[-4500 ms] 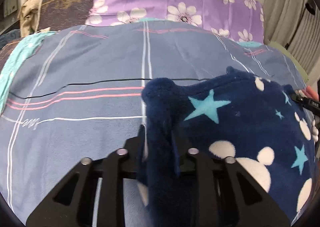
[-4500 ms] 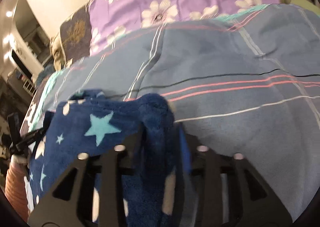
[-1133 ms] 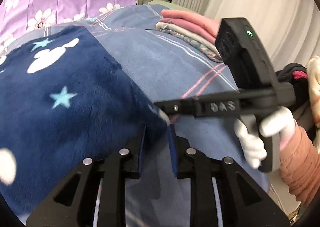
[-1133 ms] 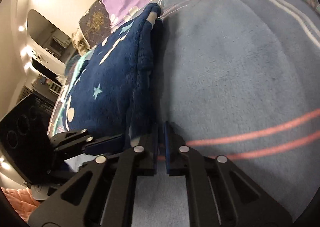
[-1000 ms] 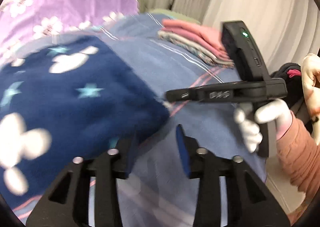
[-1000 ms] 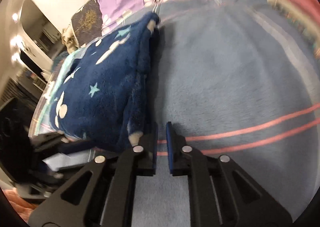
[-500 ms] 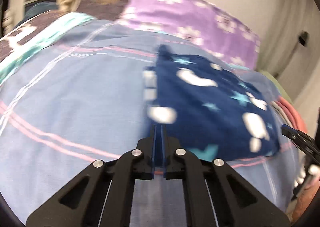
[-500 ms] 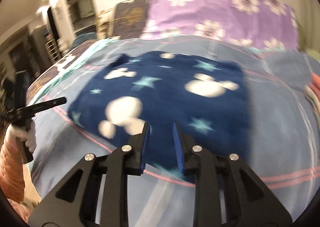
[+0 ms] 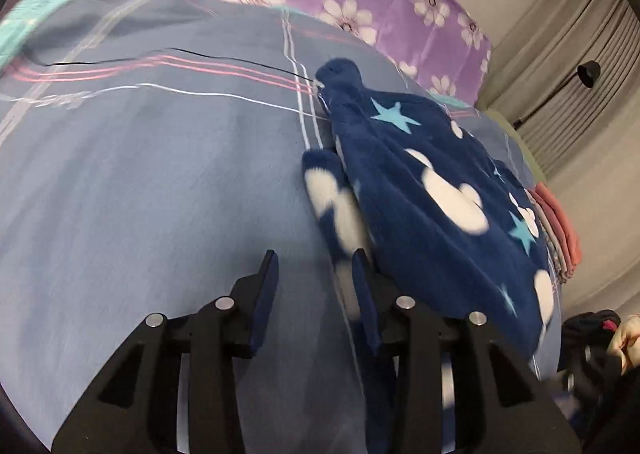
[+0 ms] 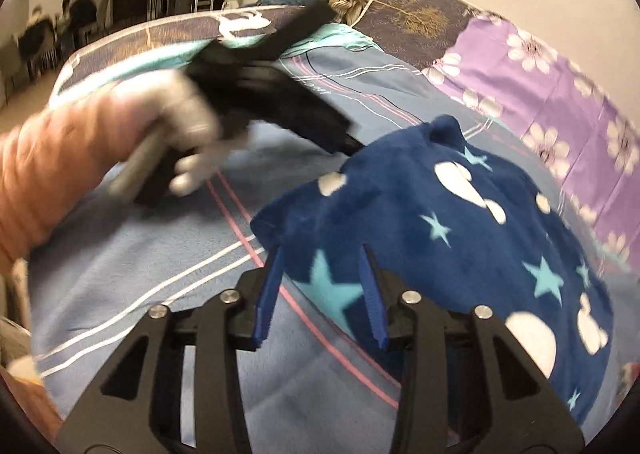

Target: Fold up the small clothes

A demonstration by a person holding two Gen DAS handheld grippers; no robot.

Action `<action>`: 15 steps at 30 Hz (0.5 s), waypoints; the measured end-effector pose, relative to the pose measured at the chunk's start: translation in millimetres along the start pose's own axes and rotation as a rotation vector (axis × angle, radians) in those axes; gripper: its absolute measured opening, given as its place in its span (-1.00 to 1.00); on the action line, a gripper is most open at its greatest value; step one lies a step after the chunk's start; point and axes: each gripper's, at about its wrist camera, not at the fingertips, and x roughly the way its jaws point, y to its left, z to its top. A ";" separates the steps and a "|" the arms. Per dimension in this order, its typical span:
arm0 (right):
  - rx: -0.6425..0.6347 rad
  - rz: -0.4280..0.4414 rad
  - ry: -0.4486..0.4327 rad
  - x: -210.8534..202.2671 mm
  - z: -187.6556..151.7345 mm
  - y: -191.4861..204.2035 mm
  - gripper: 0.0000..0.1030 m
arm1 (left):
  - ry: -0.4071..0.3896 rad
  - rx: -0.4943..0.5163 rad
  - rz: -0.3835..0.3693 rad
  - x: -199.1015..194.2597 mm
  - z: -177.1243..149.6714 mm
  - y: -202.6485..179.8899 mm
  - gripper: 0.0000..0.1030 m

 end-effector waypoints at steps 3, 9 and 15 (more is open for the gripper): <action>-0.086 -0.120 0.015 16.2 -1.2 19.8 -0.02 | -0.023 -0.029 -0.113 22.6 17.7 10.1 -0.32; -0.254 -0.298 0.012 39.8 -7.8 51.9 0.11 | -0.084 -0.097 -0.251 34.9 25.1 23.2 -0.81; -0.544 -0.505 -0.082 56.1 -17.1 89.6 0.17 | -0.152 -0.049 -0.227 27.4 28.1 7.9 -0.83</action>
